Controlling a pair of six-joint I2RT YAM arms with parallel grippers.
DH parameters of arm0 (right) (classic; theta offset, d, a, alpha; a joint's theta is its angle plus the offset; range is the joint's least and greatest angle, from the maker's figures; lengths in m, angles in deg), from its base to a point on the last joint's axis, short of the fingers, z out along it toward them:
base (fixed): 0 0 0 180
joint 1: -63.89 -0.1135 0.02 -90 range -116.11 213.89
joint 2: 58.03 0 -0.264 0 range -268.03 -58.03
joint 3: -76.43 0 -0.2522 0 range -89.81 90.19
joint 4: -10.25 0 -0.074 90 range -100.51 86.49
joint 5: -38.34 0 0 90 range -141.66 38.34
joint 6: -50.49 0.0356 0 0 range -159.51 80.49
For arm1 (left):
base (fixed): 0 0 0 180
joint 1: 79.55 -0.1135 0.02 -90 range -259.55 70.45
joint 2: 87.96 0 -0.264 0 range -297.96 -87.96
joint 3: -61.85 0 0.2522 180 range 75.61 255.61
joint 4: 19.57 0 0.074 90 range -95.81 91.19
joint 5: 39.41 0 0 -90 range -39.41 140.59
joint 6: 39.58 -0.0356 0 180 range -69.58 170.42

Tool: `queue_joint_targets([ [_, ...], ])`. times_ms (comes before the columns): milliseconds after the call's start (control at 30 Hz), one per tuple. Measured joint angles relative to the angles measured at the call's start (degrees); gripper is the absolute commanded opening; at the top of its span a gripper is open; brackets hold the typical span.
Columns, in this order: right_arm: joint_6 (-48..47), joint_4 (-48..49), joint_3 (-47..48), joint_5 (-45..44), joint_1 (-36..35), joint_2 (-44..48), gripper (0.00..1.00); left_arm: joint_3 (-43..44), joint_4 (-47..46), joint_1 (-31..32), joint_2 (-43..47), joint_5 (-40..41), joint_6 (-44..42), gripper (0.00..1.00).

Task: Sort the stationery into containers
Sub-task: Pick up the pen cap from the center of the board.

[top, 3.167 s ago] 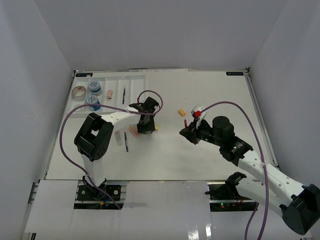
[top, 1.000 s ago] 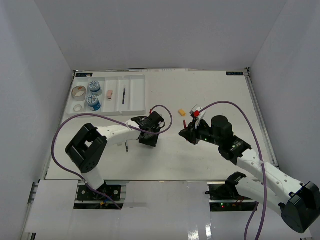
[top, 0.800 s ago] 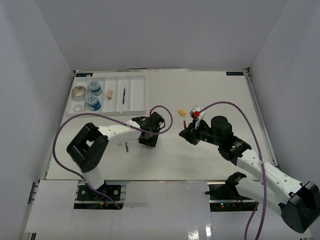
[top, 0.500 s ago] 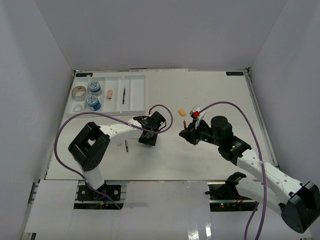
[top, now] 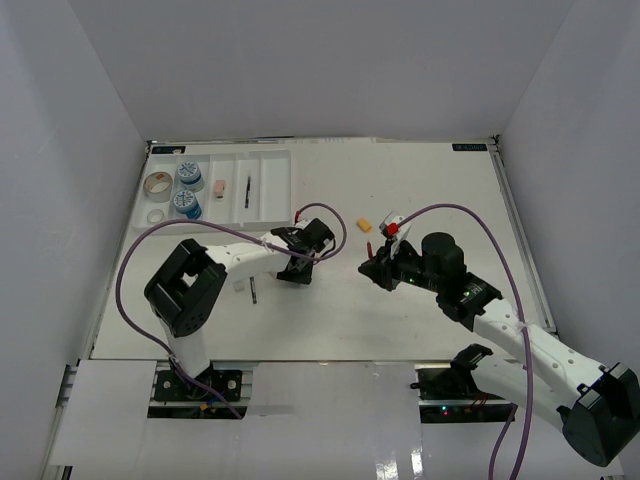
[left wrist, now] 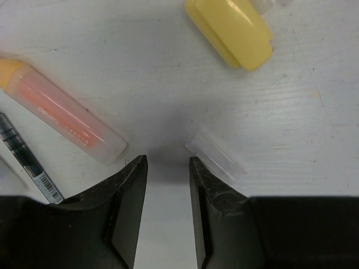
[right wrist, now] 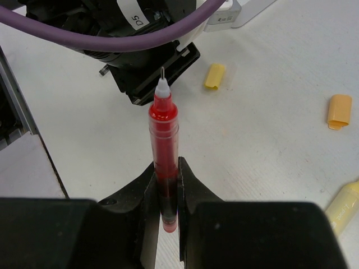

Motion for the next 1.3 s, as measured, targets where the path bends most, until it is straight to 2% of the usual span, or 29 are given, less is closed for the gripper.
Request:
queue_joint_targets([
  [267,0.0,0.0,-0.02,0.0,0.0,0.0,0.08,2.56,-0.72,-1.03,-2.12,0.59,0.79,0.47],
  [500,0.0,0.0,-0.02,0.0,0.04,0.09,0.08,2.64,-0.02,-1.14,-1.92,0.66,2.1,0.52],
  [567,0.0,0.0,-0.02,0.0,0.04,0.09,0.08,2.64,1.09,-1.16,-1.51,0.61,2.93,0.59],
  [633,0.0,-0.02,-0.02,0.0,0.04,0.13,0.08,2.64,2.05,-1.16,-0.63,0.28,4.17,0.78],
  [767,0.0,0.0,-0.02,0.02,0.04,0.15,0.08,2.64,2.54,-1.18,1.81,-1.95,7.23,0.87],
  [833,0.0,0.0,-0.02,0.02,0.04,0.37,0.08,2.64,2.36,-1.18,2.89,-3.23,8.48,0.85],
  [1000,0.0,0.0,-0.04,0.04,0.04,1.05,0.08,2.64,1.79,-1.18,3.08,-5.29,10.69,0.73],
  [1300,0.0,0.0,-0.09,0.2,0.04,1.14,0.08,2.86,-2.47,-1.18,2.16,-9.27,10.1,0.65],
])
